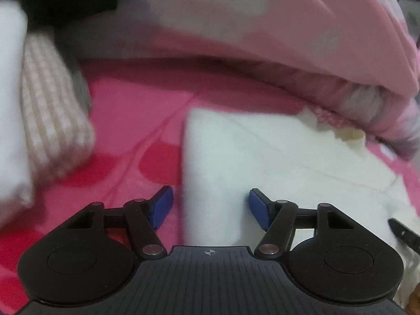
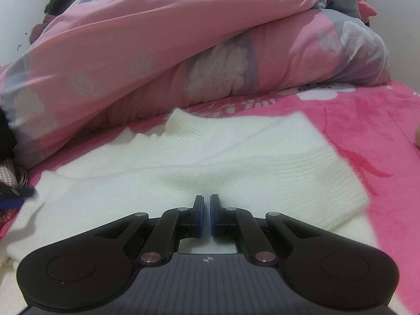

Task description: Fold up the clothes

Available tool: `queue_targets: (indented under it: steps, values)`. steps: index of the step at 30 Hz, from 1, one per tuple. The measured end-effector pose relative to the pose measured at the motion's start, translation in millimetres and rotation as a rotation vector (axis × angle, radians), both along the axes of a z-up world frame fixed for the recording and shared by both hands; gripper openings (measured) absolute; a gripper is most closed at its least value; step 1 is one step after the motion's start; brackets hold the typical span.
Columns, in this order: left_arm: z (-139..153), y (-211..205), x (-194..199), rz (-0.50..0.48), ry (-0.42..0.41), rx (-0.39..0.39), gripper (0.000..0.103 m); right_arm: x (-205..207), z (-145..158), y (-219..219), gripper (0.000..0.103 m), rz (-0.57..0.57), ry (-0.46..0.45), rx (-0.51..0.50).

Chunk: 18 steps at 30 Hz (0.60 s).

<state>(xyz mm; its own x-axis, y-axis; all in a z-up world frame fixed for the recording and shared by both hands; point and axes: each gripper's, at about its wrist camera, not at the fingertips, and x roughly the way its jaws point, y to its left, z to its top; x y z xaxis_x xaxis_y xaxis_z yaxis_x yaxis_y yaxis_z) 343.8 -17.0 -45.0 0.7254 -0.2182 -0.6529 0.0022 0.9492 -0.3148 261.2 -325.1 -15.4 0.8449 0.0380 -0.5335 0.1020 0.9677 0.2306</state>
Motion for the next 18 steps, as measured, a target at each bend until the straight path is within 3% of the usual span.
queue_targets:
  steps: [3, 8, 13, 16, 18]
  values:
    - [10.6, -3.1, -7.1, -0.005, -0.049, 0.019, 0.064, 0.1, 0.0, -0.7, 0.003, 0.001, -0.001, 0.004]
    - [37.9, -16.2, -24.4, -0.044, -0.208, 0.082, 0.066, 0.4, -0.1, -1.6, 0.003, 0.002, -0.001, 0.01]
    - [34.0, -33.6, -9.0, -0.105, -0.143, 0.122, 0.066, 1.1, 0.1, -0.8, 0.003, 0.001, -0.001, 0.009]
    - [12.9, -28.1, 2.9, -0.085, -0.069, 0.124, 0.066, 1.1, 0.2, -0.7, 0.003, 0.001, -0.001, 0.009]
    - [11.3, -27.8, 2.5, -0.088, -0.083, 0.144, 0.066, 1.1, 0.3, -0.6, 0.003, 0.001, -0.001, 0.01]
